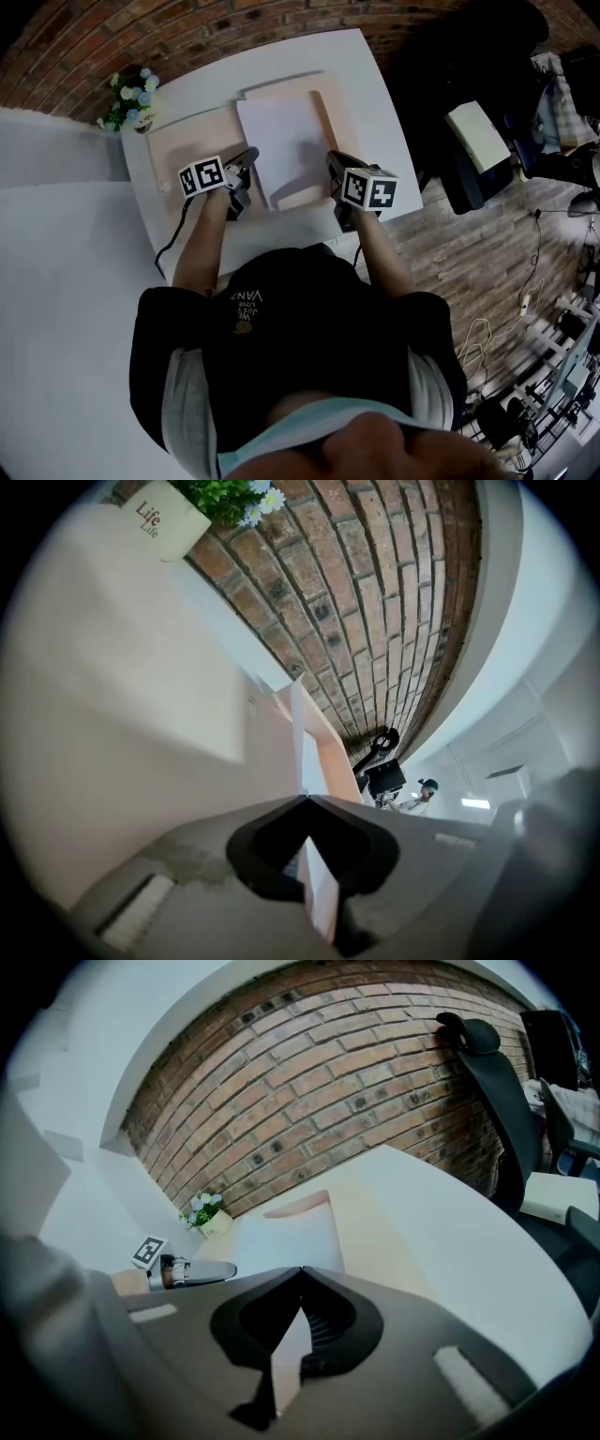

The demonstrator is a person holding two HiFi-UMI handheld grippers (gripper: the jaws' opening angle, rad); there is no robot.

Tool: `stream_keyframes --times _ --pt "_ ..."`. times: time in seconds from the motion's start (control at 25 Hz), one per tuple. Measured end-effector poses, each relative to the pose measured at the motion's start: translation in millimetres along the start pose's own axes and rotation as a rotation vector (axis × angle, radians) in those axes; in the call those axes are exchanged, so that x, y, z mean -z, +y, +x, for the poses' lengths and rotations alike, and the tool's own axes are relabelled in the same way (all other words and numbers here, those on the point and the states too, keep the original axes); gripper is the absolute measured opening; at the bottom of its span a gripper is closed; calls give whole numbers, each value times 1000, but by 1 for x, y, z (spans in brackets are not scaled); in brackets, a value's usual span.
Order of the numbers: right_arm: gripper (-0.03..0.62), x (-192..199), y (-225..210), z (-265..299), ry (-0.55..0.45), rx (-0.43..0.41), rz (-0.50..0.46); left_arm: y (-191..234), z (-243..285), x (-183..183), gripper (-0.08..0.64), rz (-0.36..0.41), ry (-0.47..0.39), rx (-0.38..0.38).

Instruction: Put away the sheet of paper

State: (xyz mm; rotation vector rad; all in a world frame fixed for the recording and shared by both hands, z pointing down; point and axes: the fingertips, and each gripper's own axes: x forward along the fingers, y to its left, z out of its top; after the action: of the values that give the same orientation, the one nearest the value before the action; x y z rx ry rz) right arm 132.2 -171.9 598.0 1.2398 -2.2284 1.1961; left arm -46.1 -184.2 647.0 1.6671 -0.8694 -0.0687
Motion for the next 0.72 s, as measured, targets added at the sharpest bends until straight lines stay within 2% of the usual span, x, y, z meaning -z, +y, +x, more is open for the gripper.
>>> stream_keyframes --times 0.72 --pt "-2 -10 -7 -1 5 -12 -4 -7 22 2 0 -21 3 13"
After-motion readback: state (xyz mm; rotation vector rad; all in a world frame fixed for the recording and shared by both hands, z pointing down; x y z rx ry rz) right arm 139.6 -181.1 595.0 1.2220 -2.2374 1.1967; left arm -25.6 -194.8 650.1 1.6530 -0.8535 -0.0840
